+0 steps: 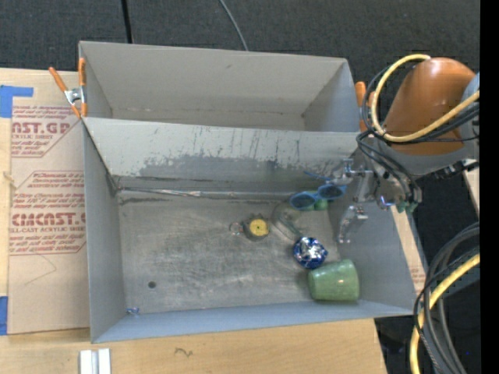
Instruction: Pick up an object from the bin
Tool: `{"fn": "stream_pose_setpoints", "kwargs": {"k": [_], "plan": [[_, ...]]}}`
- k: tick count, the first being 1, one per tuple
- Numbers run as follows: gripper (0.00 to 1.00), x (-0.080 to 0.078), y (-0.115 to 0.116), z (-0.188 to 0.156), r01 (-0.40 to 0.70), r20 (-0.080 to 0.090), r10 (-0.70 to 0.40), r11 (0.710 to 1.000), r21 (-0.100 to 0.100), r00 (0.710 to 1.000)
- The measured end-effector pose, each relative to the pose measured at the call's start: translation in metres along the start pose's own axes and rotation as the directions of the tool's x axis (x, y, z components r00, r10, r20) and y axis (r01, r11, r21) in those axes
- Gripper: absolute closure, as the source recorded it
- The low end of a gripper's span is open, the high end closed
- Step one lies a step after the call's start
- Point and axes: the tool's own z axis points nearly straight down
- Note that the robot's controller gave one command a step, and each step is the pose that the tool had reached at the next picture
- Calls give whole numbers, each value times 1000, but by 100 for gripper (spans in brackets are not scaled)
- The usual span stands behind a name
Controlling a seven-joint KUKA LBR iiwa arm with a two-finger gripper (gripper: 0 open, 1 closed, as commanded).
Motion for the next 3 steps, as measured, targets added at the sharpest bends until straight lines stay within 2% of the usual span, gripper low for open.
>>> {"fn": "stream_pose_setpoints", "kwargs": {"k": [1, 2, 3], "plan": [[0, 39, -25, 108, -216, 27, 216, 976, -5, 976], [0, 51, 18, 113, -266, 18, 266, 964, -2, 964], [100, 55, 18, 114, -265, -4, 265, 964, -1, 964]]}}
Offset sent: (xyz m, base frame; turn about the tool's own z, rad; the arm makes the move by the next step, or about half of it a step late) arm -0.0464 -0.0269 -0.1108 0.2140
